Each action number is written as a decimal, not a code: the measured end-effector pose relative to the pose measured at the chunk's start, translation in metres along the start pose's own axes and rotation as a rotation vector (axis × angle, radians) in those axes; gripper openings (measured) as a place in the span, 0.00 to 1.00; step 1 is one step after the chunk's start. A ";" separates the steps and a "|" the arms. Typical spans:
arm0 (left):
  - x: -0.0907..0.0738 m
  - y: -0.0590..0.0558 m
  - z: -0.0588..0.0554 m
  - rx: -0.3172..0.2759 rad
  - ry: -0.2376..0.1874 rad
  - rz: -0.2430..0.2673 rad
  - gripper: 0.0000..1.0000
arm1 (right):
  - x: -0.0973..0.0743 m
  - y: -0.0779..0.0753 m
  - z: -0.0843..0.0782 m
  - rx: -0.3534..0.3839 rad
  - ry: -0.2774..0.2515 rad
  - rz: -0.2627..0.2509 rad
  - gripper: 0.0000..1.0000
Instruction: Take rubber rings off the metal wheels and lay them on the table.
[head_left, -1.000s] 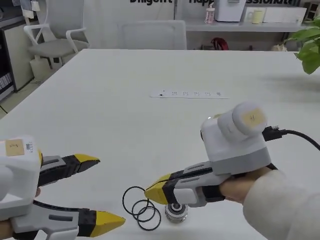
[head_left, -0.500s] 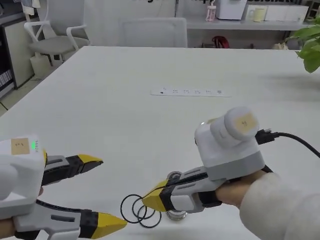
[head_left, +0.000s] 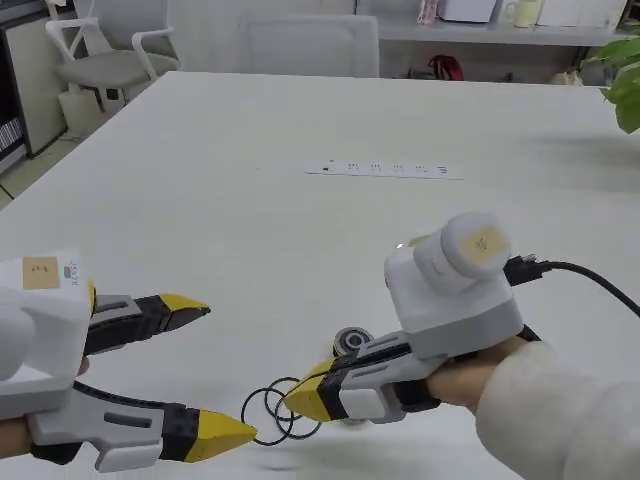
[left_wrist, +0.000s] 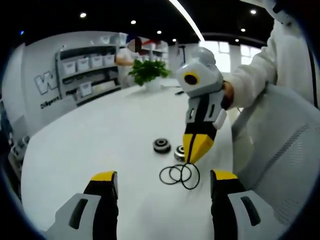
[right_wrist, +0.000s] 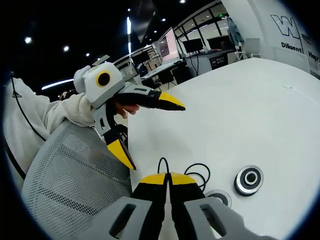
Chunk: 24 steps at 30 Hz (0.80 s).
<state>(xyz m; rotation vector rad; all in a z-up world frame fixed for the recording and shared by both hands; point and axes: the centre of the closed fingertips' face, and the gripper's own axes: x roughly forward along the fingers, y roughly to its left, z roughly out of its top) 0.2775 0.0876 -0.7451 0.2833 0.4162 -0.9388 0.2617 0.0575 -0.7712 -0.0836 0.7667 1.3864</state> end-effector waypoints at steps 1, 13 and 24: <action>0.000 -0.001 0.000 -0.002 -0.001 -0.002 0.77 | 0.001 0.000 -0.001 0.001 0.003 0.000 0.00; 0.007 -0.013 -0.005 0.017 0.027 -0.058 0.78 | 0.005 -0.007 -0.011 0.036 0.025 -0.009 0.00; 0.009 -0.020 -0.008 0.011 0.036 -0.085 0.78 | 0.009 -0.014 -0.014 0.048 0.021 -0.026 0.00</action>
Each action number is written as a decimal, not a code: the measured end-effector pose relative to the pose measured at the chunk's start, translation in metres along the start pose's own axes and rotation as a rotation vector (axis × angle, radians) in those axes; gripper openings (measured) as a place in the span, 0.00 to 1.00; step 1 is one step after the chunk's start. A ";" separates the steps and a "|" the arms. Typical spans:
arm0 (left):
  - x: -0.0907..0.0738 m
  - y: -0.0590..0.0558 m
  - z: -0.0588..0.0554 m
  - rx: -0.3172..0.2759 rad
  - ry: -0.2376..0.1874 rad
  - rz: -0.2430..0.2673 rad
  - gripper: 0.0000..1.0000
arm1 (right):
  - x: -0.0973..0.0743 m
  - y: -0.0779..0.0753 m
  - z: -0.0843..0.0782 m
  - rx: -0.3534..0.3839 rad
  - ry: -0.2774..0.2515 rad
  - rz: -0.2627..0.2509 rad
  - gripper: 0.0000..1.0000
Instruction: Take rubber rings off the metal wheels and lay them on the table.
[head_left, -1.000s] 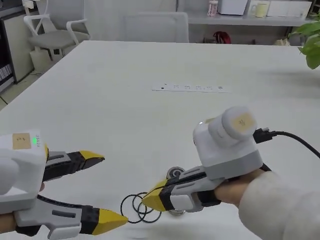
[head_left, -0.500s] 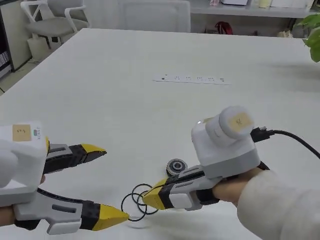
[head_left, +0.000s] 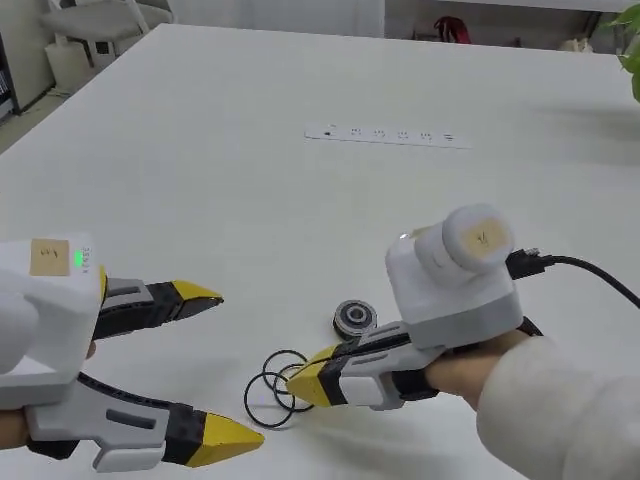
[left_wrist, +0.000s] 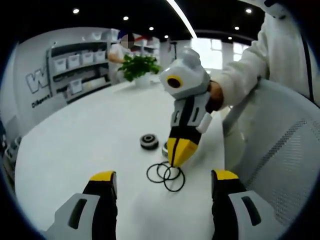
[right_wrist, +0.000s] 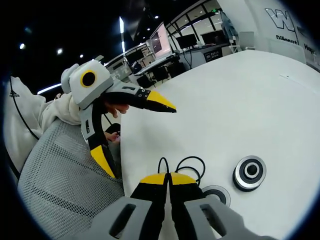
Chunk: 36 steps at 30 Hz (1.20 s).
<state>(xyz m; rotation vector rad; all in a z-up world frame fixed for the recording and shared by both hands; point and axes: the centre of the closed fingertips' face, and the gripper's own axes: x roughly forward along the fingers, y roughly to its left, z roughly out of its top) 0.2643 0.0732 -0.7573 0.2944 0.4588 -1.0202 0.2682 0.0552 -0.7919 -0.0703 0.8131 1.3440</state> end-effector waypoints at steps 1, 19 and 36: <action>0.000 0.000 0.000 -0.002 0.000 -0.002 0.78 | 0.000 -0.001 0.000 0.000 0.000 -0.002 0.00; 0.002 -0.002 -0.002 -0.019 0.005 -0.017 0.78 | 0.000 -0.012 0.000 0.015 -0.018 -0.035 0.00; 0.001 -0.002 -0.002 -0.016 0.009 -0.011 0.78 | 0.000 -0.015 -0.001 0.001 -0.010 -0.052 0.05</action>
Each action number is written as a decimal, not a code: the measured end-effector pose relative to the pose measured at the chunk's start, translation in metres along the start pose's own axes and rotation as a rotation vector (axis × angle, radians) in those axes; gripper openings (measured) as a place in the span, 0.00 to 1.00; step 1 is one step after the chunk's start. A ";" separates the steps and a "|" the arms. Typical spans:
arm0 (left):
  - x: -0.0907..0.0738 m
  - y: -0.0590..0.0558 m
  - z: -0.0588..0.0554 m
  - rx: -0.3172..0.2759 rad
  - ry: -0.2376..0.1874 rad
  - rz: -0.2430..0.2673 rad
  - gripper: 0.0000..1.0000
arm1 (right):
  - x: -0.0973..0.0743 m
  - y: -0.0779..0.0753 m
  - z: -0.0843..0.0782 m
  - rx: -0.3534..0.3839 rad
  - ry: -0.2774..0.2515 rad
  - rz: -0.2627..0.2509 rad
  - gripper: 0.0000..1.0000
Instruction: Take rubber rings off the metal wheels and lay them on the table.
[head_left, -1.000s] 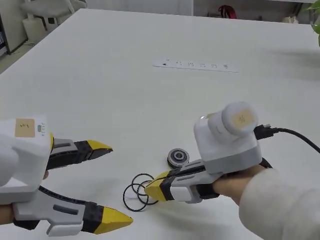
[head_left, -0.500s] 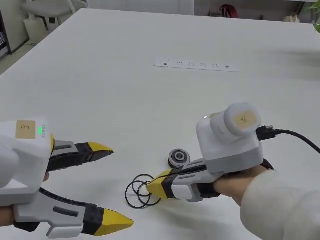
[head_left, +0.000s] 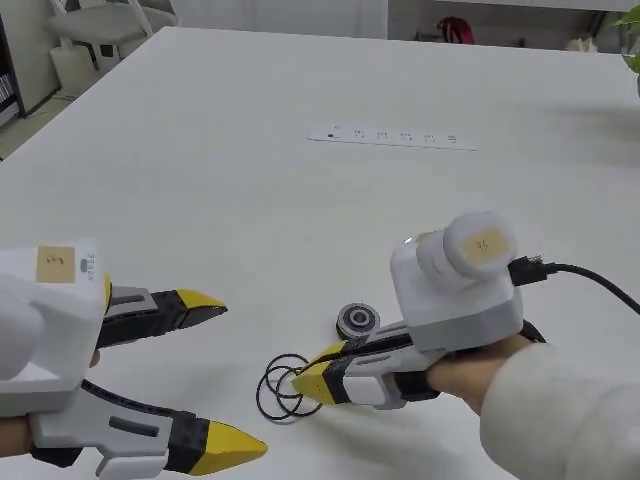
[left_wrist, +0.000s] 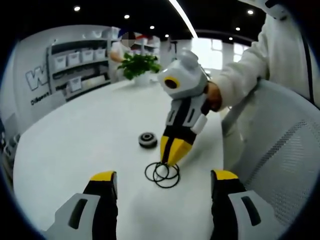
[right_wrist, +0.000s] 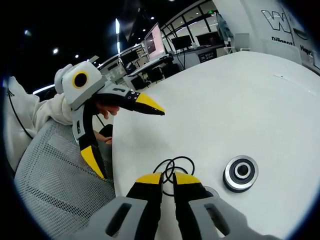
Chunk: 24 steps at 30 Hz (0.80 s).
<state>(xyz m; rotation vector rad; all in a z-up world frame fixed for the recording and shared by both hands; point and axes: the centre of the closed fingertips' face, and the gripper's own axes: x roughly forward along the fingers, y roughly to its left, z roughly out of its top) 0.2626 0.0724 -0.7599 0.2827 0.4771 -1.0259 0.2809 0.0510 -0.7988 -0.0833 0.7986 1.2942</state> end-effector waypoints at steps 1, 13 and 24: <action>0.000 0.000 0.000 0.000 0.001 0.000 0.78 | 0.000 0.000 0.000 -0.001 -0.001 -0.001 0.05; 0.000 0.001 0.000 -0.003 0.000 0.004 0.78 | -0.001 -0.003 0.001 0.000 0.000 -0.008 0.06; -0.001 0.001 -0.001 -0.003 0.004 0.007 0.78 | -0.005 -0.005 0.007 -0.006 -0.016 -0.017 0.06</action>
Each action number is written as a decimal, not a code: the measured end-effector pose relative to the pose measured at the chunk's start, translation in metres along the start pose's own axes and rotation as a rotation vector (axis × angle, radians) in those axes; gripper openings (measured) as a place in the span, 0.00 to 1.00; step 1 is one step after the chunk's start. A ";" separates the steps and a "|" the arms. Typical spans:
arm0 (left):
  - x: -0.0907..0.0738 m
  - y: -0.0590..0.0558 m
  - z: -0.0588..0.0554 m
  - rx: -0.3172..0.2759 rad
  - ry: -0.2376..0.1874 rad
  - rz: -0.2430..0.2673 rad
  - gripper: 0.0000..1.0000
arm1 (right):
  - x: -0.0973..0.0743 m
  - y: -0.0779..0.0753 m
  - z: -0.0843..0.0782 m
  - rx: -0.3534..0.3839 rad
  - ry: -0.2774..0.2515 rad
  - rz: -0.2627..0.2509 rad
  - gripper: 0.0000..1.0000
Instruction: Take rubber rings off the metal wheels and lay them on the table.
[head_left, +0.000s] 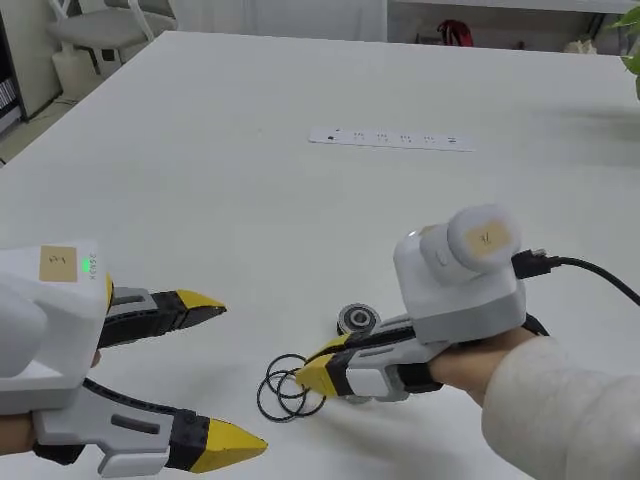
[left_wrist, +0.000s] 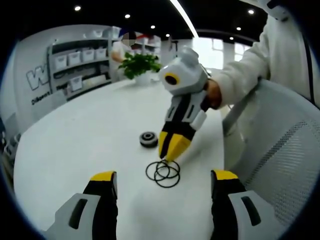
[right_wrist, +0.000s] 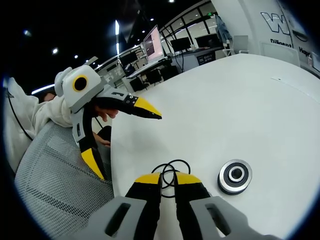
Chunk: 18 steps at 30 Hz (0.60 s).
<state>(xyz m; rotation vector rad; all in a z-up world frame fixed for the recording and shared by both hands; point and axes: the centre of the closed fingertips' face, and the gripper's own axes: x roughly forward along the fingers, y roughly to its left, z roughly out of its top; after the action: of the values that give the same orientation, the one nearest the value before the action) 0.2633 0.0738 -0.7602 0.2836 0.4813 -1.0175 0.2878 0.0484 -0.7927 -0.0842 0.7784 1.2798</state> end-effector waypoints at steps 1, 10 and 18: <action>0.000 0.000 0.000 0.000 0.000 0.000 0.78 | -0.001 0.000 0.001 -0.001 -0.004 -0.002 0.06; -0.001 0.001 -0.001 -0.004 0.001 0.005 0.78 | -0.006 -0.003 0.010 -0.010 -0.028 -0.017 0.07; -0.001 0.001 -0.001 -0.005 0.004 0.008 0.78 | -0.013 -0.007 0.019 -0.017 -0.057 -0.036 0.07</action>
<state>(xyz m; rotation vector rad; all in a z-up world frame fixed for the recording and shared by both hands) 0.2634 0.0759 -0.7605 0.2833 0.4858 -1.0083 0.3017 0.0445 -0.7730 -0.0745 0.7139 1.2494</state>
